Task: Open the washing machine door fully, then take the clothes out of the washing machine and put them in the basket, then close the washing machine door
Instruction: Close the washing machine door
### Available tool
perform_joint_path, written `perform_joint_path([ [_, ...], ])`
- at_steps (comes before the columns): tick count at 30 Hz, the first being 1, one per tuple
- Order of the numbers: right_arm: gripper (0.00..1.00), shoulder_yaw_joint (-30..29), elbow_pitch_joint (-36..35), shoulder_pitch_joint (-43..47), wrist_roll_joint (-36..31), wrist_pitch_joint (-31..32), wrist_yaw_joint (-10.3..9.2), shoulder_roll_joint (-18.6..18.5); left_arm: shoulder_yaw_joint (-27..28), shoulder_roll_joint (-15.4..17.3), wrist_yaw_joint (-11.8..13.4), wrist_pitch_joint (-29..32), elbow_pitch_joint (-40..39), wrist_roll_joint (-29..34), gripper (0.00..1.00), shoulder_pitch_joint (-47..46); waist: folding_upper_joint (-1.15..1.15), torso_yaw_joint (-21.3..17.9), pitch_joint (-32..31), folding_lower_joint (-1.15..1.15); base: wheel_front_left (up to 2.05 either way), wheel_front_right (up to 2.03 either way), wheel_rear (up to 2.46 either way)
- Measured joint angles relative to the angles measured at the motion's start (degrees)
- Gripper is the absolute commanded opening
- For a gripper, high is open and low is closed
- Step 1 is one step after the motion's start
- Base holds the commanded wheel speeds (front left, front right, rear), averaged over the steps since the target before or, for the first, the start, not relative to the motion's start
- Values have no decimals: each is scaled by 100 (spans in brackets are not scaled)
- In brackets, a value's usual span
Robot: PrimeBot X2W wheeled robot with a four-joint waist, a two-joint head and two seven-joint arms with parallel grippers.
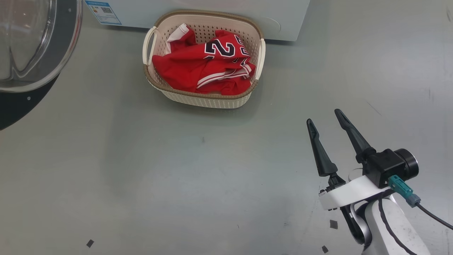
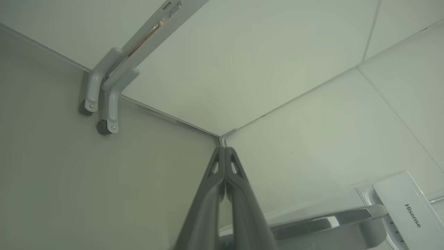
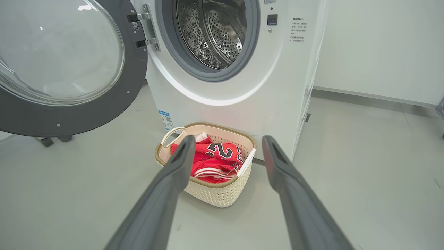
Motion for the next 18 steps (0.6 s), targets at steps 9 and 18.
perform_joint_path([
  [9, 100, 14, 30, -49, 0, 0, 0, 19, 287, 64, 54, 264, 662, -235, 0, -292, 0, -124, -30, 0, 0, 0, 0],
  [18, 100, 20, 35, -49, -1, 0, 0, 21, 310, 102, 83, 539, 1091, -422, 0, -509, 0, -166, -75, 0, 0, 0, 0],
])
